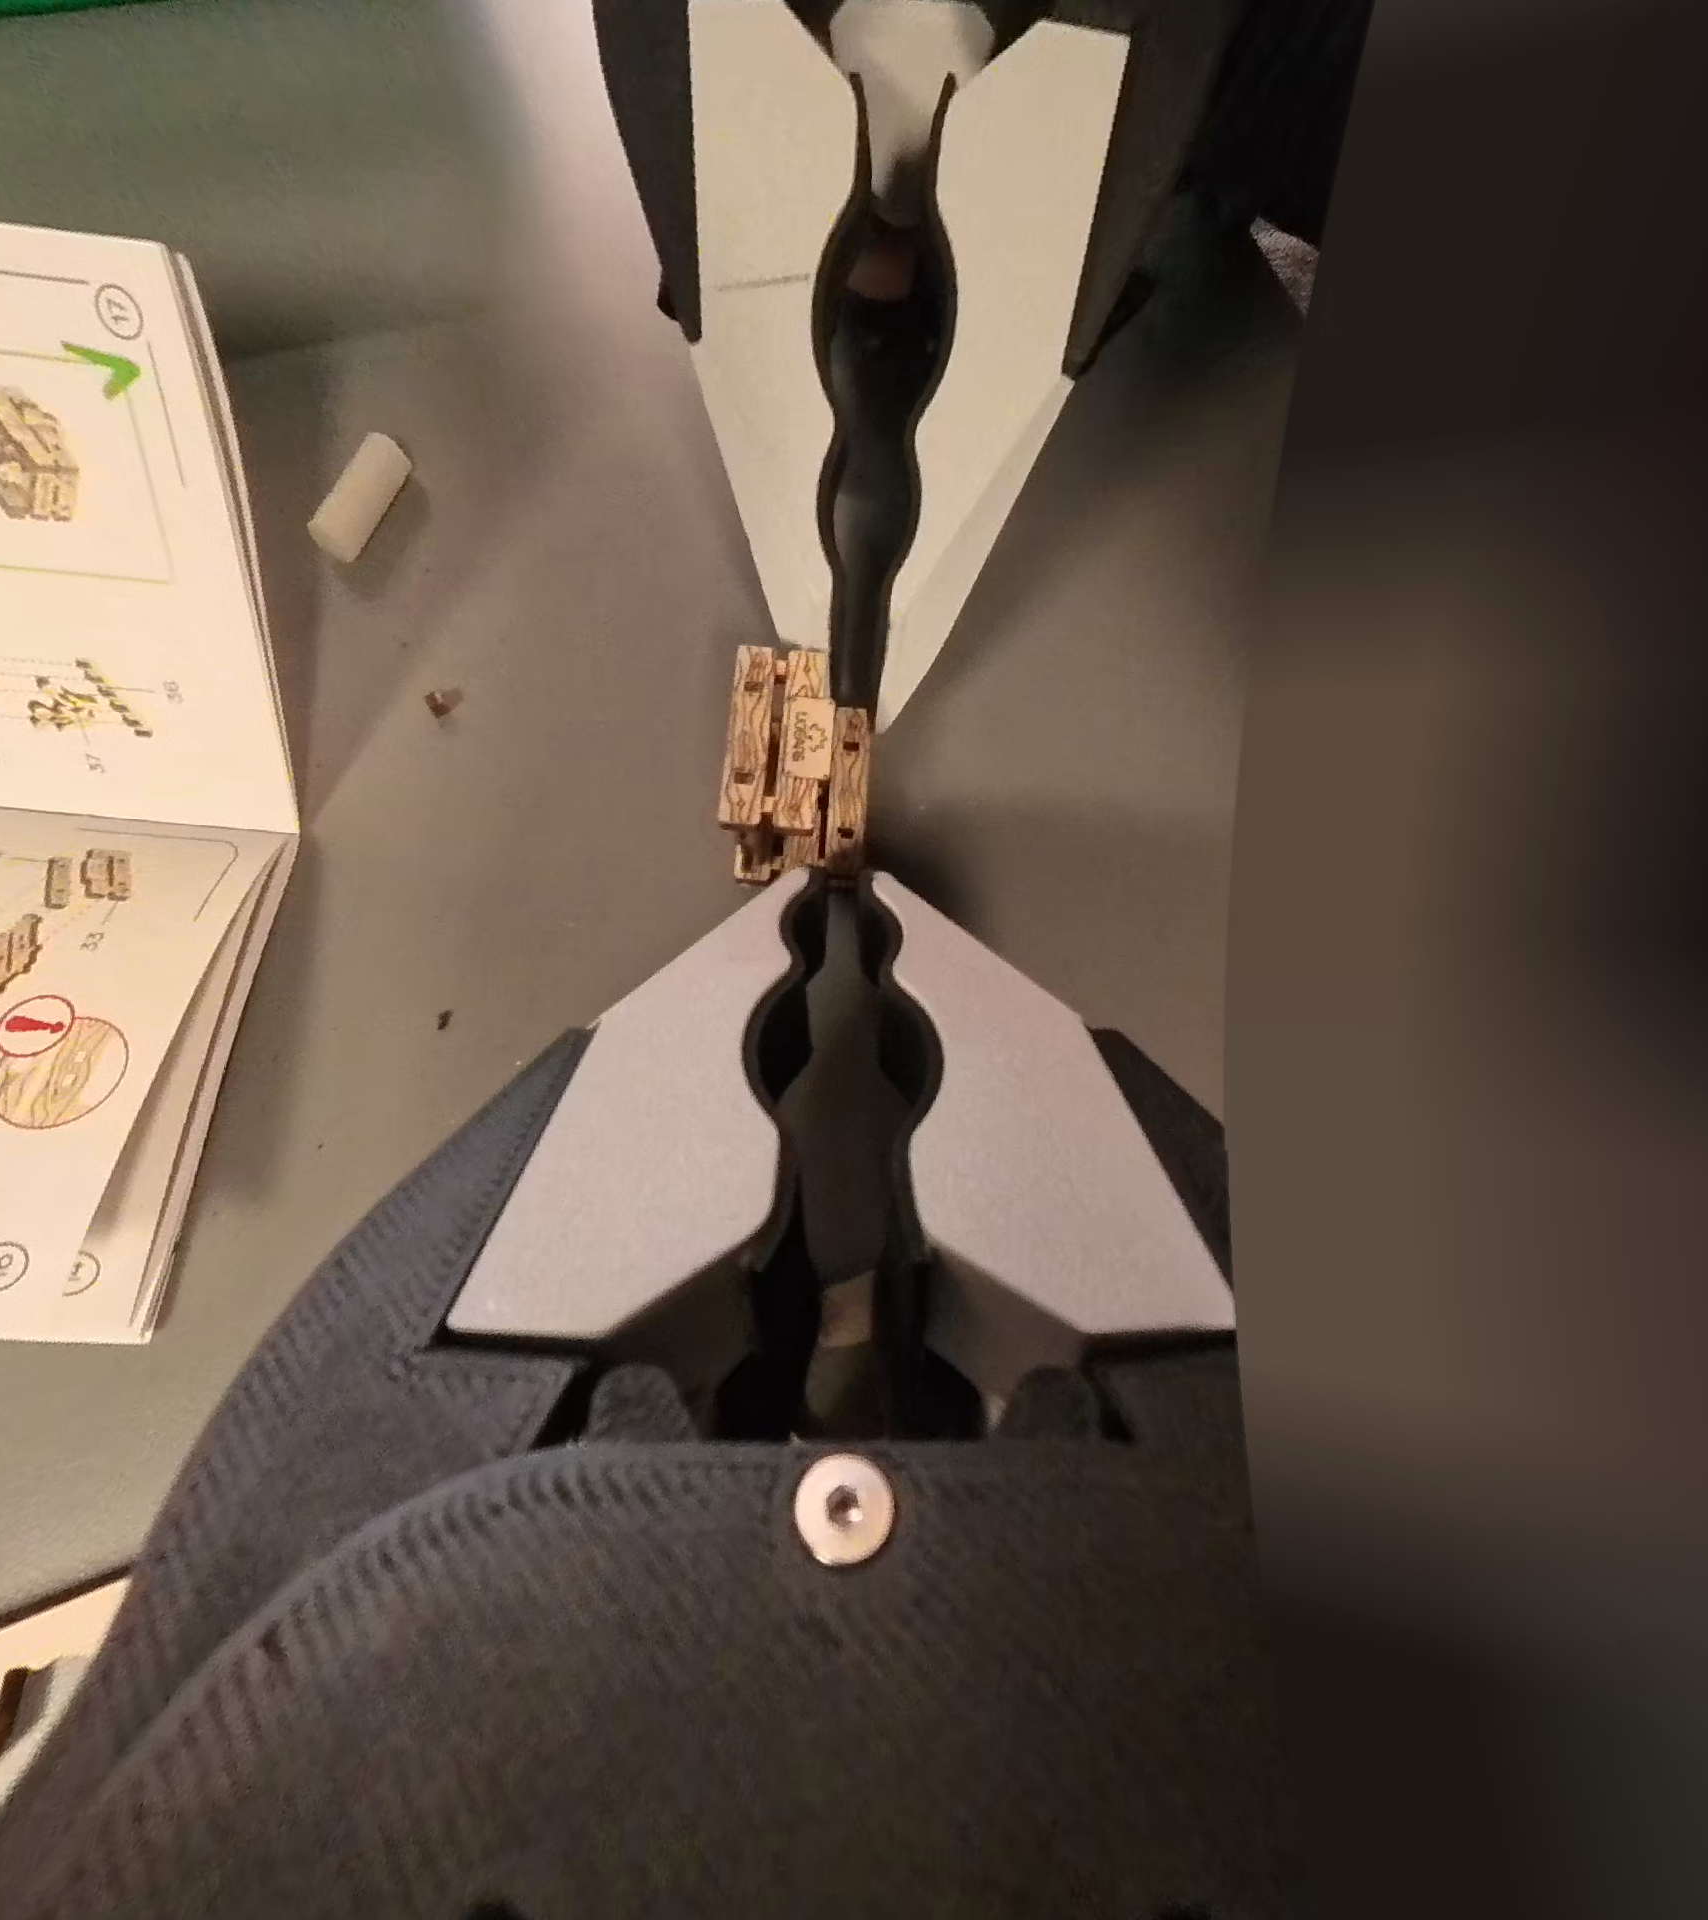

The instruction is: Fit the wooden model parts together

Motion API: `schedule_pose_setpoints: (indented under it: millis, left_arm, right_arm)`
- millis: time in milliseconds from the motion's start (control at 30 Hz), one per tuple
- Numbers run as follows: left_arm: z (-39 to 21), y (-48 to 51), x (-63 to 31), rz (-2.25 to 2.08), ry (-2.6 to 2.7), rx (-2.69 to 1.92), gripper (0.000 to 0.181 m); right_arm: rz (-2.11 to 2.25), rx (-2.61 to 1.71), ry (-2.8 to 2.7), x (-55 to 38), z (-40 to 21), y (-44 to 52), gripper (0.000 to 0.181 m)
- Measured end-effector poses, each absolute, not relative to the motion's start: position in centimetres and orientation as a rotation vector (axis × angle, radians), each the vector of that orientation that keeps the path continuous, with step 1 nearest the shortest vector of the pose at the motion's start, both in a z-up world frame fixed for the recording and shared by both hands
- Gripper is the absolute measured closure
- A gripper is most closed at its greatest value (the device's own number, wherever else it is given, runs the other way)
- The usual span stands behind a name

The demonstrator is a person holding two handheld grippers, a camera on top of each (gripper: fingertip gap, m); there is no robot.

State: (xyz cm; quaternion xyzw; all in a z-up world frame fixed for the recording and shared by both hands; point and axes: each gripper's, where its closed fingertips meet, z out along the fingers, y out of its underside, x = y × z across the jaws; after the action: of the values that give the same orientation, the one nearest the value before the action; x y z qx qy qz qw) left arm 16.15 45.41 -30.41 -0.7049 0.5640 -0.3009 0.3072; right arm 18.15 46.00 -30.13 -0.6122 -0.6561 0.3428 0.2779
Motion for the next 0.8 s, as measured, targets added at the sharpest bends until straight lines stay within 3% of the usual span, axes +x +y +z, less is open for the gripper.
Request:
schedule_pose_setpoints:
  millis: [800]
  left_arm:
    - [-30.18,45.25,16.22,-0.783,1.502,-1.826,0.177]
  right_arm:
    - [0.942,-1.636,-1.757,18.15,-29.95,45.92,0.177]
